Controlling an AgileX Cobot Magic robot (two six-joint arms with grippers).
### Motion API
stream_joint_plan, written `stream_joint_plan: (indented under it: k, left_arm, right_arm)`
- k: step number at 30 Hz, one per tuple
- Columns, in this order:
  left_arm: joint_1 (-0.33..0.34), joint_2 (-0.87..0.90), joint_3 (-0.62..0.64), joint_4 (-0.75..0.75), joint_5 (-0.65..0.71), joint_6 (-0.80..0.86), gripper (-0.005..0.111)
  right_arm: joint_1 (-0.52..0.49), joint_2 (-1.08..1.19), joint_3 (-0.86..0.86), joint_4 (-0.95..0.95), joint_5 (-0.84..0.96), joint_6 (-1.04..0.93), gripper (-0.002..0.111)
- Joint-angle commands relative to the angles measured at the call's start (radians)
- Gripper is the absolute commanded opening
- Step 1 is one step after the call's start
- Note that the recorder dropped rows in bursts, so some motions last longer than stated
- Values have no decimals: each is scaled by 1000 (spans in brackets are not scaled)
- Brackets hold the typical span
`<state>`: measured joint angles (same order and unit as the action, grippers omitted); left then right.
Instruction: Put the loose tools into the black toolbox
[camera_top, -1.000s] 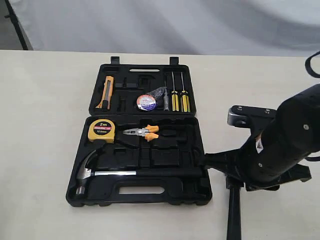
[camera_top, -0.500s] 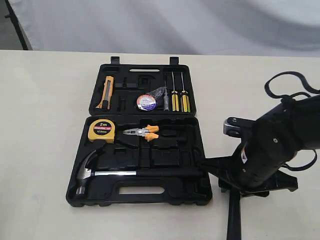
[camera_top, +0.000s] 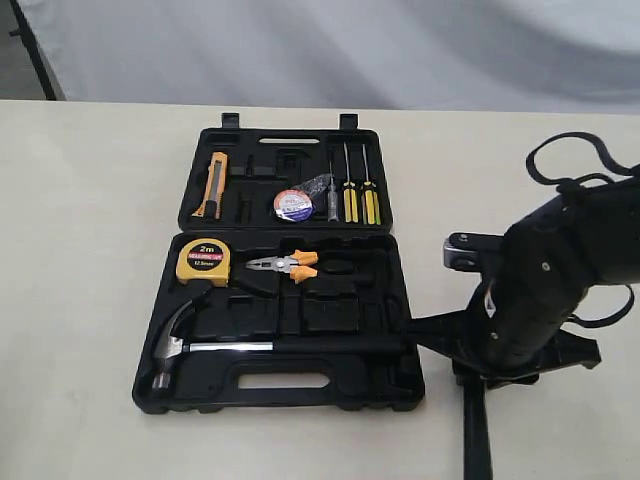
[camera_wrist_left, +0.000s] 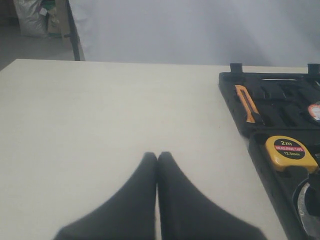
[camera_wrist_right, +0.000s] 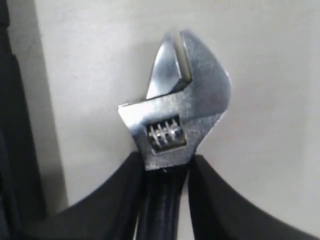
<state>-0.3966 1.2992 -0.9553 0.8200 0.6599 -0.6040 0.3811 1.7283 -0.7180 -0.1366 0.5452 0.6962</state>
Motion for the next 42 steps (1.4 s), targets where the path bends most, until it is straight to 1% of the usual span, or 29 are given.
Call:
stream_joint_plan:
  k: [1, 5, 10, 13, 17, 20, 23, 26, 31, 32, 33, 37, 38, 39, 40, 42]
  left_arm:
    - [3, -8, 9, -14, -17, -10, 1]
    - [3, -8, 9, -14, -17, -10, 1]
    - [3, -8, 9, -14, -17, -10, 1]
    - [3, -8, 9, -14, -17, -10, 1]
    - [3, -8, 9, -14, -17, -10, 1]
    - [3, -8, 9, -14, -17, -10, 1]
    - [3, -8, 9, -14, -17, -10, 1]
    - [3, -8, 9, -14, -17, -10, 1]
    - [3, -8, 9, -14, -17, -10, 1]
    - [3, -8, 9, -14, -17, -10, 1]
    - [3, -8, 9, -14, -17, -10, 1]
    - [3, -8, 9, -14, -17, -10, 1]
    - [3, -8, 9, -14, -17, -10, 1]
    - [3, -8, 9, -14, -17, -10, 1]
    - [3, -8, 9, -14, -17, -10, 1]
    - [3, -8, 9, -14, -17, -10, 1]
  right_arm:
    - [-55, -97, -51, -2, 118, -109, -1]
    - [-70, -201, -123, -4, 206, -249, -1]
    - [-58, -248, -198, 20, 224, -382, -1]
    - [-33, -246, -237, 46, 201, -448, -1]
    - [24, -244, -266, 66, 113, -512, -1]
    - [53, -244, -270, 66, 79, -499, -1]
    - [48, -244, -270, 55, 84, -454, 0]
    - [16, -244, -270, 25, 100, -351, 0]
    - [-42, -212, -269, 28, 103, -316, 0]
    - [-49, -199, -269, 31, 103, -311, 2]
    - [-57, -179, -269, 35, 103, -302, 7]
    - [-80, -86, -269, 35, 69, -253, 35]
    - [-82, -69, -269, 35, 51, -237, 40]
    - [-82, -49, -269, 35, 25, -213, 43]
    - [-82, -29, -269, 35, -3, -192, 45]
    - [-82, 8, -269, 35, -47, -170, 45]
